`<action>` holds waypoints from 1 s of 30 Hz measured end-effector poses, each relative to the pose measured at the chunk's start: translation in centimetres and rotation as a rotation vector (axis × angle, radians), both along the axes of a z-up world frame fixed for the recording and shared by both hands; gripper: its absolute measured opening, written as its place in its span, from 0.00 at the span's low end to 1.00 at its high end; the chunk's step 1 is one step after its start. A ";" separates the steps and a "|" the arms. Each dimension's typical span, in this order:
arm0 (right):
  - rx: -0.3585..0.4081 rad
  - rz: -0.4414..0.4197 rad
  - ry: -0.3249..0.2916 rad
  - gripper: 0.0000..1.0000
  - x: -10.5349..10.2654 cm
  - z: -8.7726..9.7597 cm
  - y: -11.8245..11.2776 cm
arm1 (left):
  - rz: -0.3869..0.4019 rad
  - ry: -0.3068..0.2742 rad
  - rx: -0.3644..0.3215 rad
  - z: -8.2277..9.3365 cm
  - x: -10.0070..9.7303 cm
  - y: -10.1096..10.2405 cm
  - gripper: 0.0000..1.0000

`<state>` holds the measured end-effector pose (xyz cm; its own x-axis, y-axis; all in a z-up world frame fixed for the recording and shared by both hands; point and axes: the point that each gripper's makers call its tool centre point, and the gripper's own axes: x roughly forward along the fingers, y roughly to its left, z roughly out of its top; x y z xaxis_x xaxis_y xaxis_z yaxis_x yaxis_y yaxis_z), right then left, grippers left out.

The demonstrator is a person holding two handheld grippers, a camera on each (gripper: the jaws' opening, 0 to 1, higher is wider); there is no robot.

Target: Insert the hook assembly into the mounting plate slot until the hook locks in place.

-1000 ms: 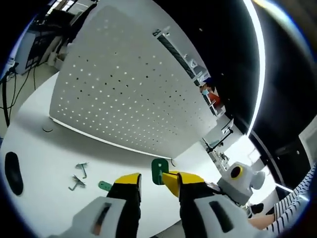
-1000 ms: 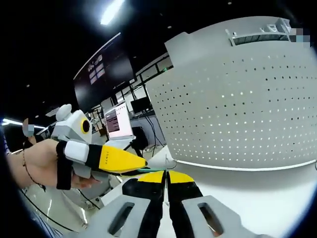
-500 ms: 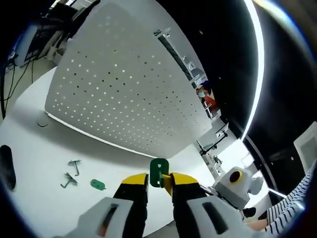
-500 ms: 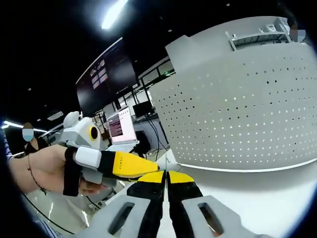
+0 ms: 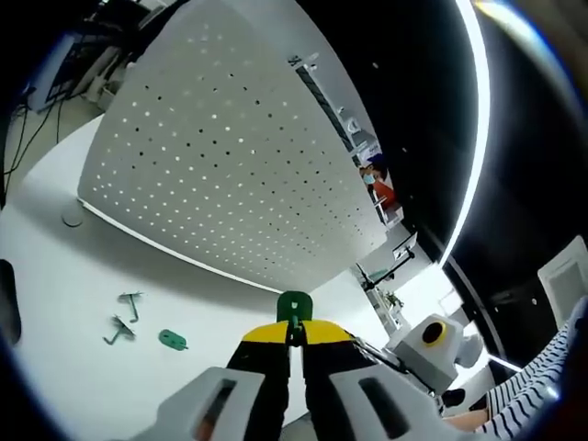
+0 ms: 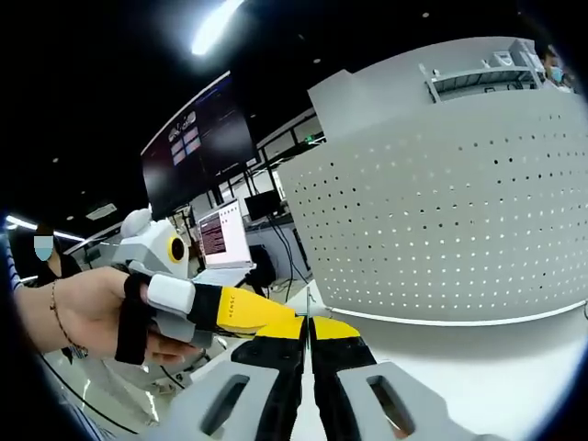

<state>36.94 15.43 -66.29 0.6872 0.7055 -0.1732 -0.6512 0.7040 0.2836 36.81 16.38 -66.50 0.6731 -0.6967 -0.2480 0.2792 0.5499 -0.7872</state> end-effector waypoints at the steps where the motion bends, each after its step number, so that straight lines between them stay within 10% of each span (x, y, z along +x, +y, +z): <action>1: 0.000 -0.002 -0.004 0.00 0.1 0.1 0.0 | 0.001 0.002 -0.006 0.0 0.0 0.0 0.04; 17: -0.047 0.002 -0.058 0.00 0.4 0.5 -0.5 | -0.041 -0.035 0.043 0.6 0.2 -0.7 0.01; 30: -0.038 0.006 -0.043 0.00 0.7 1.1 -1.4 | -0.083 -0.127 0.245 1.0 0.6 -1.3 0.01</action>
<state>37.63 13.99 -65.19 0.6906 0.7028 -0.1707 -0.6660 0.7100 0.2288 37.40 15.06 -65.54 0.6529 -0.6803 -0.3331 0.4185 0.6905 -0.5900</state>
